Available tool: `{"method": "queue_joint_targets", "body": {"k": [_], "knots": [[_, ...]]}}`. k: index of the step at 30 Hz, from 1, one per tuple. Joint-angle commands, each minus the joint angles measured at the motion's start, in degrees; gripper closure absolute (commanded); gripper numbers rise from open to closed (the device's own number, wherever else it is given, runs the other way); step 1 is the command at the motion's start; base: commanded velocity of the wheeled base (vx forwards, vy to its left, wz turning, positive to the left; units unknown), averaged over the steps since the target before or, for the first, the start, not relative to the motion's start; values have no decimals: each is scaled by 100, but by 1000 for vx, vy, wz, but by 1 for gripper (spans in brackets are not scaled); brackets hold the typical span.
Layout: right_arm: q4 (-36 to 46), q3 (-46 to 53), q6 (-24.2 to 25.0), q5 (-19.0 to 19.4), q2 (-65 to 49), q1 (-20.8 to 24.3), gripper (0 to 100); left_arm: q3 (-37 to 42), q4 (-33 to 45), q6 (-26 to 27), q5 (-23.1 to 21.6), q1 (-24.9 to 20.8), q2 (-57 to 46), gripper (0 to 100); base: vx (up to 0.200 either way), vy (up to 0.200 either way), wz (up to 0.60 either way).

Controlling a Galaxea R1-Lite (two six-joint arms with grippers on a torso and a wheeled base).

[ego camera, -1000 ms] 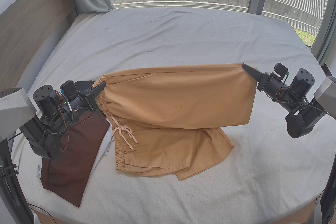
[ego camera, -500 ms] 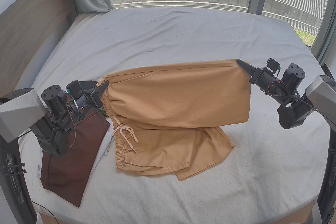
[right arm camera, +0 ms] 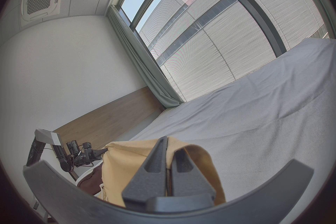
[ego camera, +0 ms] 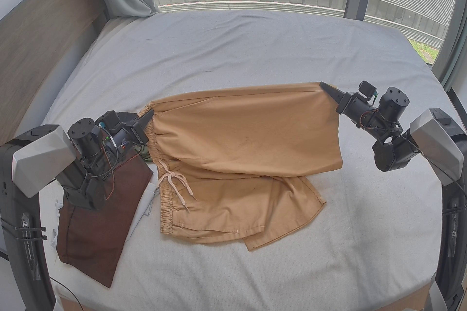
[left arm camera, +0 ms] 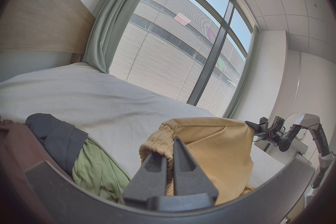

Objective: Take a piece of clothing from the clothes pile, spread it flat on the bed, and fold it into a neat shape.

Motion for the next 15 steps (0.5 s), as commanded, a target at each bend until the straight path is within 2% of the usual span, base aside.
{"method": "queue_joint_targets", "body": {"k": [1, 8, 15], "knots": [[205, -508, -2, -1, 354, 24, 100, -233, -3, -144, 56, 3, 240, 100, 0, 0, 0], [627, -1150, -2, -1, 609, 50, 100, -383, -3, -364, 56, -6, 363, 100, 0, 0, 0], [996, -1906, -2, -10, 1004, 50, 100, -857, -3, -487, 74, 21, 697, 100, 0, 0, 0]]}}
